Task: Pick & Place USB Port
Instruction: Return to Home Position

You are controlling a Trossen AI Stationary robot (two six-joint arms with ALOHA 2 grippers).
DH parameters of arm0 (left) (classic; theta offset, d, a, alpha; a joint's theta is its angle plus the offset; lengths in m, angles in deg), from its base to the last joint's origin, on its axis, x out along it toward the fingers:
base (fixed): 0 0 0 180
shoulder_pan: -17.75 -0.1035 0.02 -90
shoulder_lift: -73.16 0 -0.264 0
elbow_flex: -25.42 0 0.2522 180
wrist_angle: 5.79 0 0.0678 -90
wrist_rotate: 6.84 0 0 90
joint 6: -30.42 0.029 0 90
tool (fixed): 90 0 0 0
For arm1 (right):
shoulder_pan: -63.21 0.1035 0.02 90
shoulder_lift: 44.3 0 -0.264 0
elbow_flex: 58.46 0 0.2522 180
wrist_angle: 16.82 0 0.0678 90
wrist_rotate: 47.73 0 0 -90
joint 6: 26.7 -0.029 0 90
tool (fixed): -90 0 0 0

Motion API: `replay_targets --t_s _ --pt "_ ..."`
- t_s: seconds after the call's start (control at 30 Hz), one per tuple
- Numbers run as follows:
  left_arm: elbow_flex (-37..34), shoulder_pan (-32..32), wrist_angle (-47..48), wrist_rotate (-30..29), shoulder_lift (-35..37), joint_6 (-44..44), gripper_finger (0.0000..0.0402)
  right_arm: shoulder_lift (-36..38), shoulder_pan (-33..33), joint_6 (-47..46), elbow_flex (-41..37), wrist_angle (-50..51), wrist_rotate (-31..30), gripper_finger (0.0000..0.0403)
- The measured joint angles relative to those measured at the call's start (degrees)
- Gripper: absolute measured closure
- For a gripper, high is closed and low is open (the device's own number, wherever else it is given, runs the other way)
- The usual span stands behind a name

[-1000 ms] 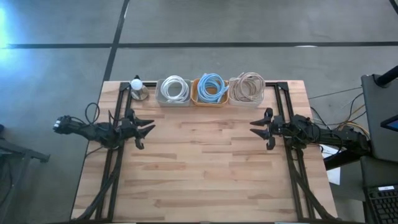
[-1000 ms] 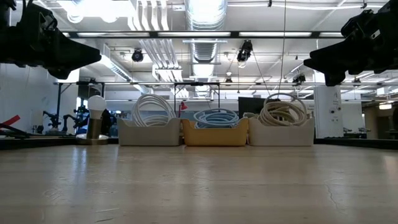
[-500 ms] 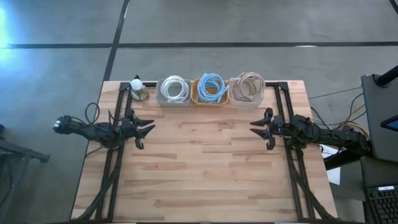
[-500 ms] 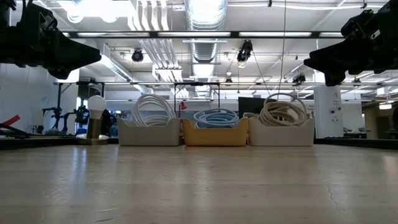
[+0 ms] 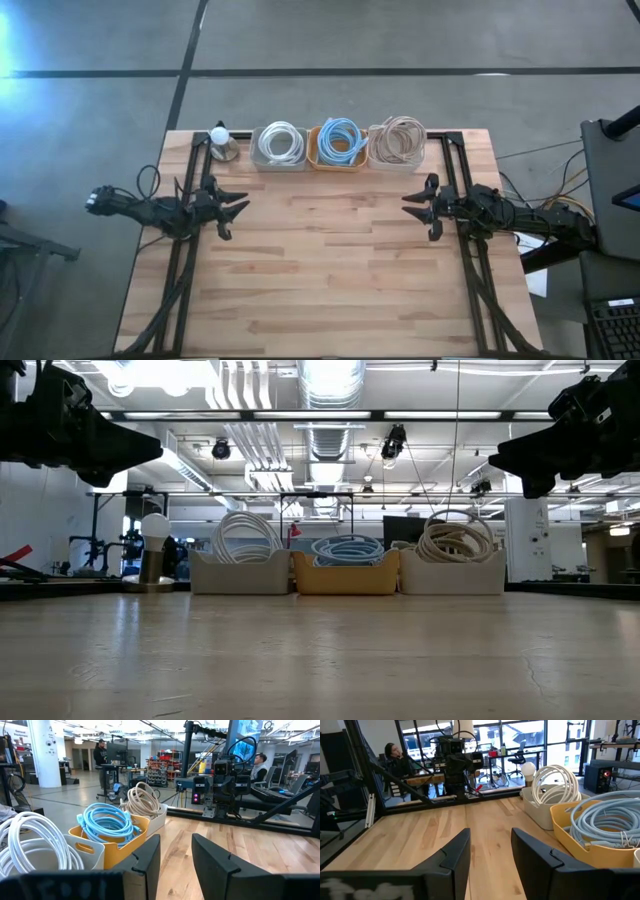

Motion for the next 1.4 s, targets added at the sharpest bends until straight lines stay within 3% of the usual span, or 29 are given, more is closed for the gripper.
replay_targets --t_s 1.4 --pt "0.0 0.0 -0.1 -0.1 0.0 0.0 0.0284 0.0 0.0 0.0 0.0 0.0 0.0 0.0275"
